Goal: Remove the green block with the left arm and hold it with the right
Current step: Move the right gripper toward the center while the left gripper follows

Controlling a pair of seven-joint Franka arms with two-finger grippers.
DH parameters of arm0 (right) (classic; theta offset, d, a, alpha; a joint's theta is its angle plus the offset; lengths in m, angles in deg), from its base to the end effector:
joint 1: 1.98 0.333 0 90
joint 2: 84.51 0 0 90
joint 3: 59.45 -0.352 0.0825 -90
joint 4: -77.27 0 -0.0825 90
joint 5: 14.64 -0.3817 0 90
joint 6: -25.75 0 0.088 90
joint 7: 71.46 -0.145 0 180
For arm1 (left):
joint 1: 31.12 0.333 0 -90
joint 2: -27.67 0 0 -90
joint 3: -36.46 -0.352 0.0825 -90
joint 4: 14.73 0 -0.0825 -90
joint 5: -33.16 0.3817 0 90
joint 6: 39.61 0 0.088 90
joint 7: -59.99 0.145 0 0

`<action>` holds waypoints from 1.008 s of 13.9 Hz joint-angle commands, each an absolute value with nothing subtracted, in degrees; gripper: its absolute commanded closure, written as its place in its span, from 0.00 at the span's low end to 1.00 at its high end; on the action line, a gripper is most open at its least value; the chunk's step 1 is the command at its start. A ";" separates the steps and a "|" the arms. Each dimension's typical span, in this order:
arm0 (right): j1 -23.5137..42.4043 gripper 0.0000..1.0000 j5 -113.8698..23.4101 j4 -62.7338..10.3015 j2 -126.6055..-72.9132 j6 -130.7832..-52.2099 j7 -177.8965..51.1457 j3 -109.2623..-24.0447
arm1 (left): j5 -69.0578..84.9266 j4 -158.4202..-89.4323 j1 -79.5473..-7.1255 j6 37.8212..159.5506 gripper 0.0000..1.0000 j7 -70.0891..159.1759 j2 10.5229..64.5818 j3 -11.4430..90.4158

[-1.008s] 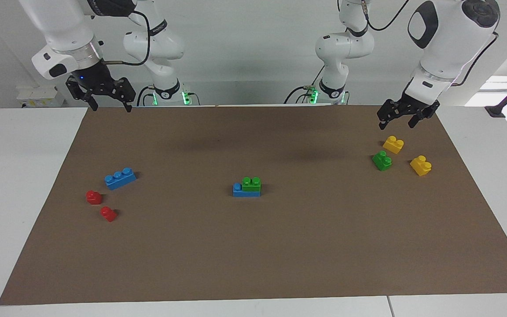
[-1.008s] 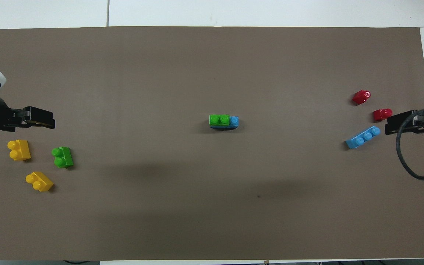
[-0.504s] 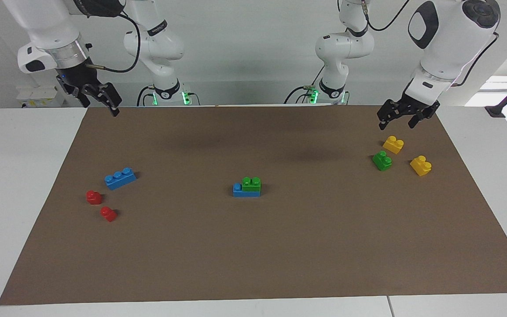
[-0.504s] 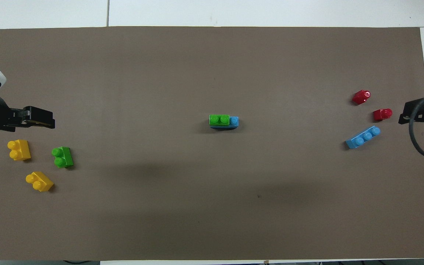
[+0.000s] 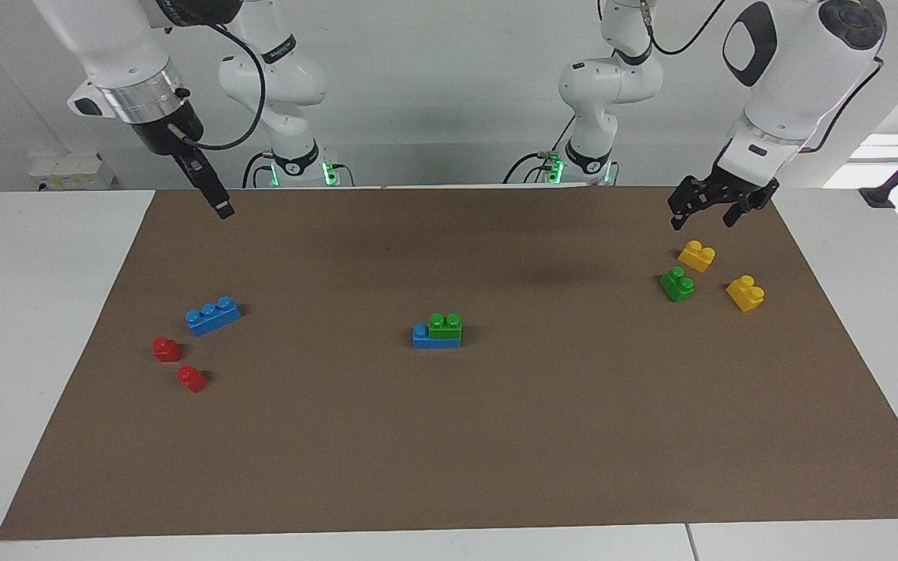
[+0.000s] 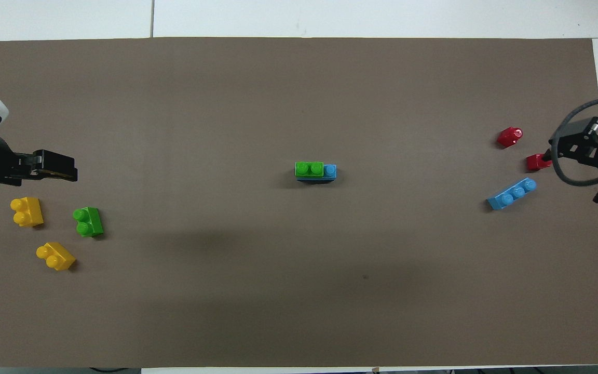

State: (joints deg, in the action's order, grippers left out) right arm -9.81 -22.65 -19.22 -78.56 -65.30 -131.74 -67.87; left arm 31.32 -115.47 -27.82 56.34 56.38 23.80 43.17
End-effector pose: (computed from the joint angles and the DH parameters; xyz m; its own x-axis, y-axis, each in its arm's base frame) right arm 0.5174 0.0294 0.6268 0.5027 -0.8582 -0.1041 -0.8645 -0.4980 -0.0683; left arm 0.5319 -0.0378 0.5794 0.9998 0.0072 -0.0180 0.0076 -0.9997 0.0229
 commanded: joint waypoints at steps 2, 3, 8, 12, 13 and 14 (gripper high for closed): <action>-10.33 0.00 -30.26 -22.04 -78.70 -67.50 -141.57 -67.89 | 29.65 -114.48 -28.21 55.49 0.00 45.71 24.24 43.40; -10.33 0.00 -31.94 -22.13 -79.66 -67.33 -145.08 -67.89 | 27.73 -114.48 -28.39 55.58 0.00 42.70 24.24 43.32; -9.81 0.00 -35.03 -26.52 -79.41 -70.04 -149.95 -67.98 | 25.26 -117.29 -30.32 59.08 0.00 27.51 23.45 43.66; -7.87 0.00 -35.82 -27.93 -82.03 -72.86 -150.21 -67.98 | 25.16 -121.42 -36.29 64.88 0.00 6.60 21.96 43.67; -7.69 0.00 -37.21 -27.93 -83.18 -74.43 -151.60 -67.98 | 25.16 -121.95 -37.70 65.76 0.00 0.81 21.61 43.67; -6.74 0.00 -37.49 -27.93 -84.32 -75.66 -154.75 -67.98 | 25.16 -122.39 -39.45 66.73 0.00 -4.56 21.43 43.67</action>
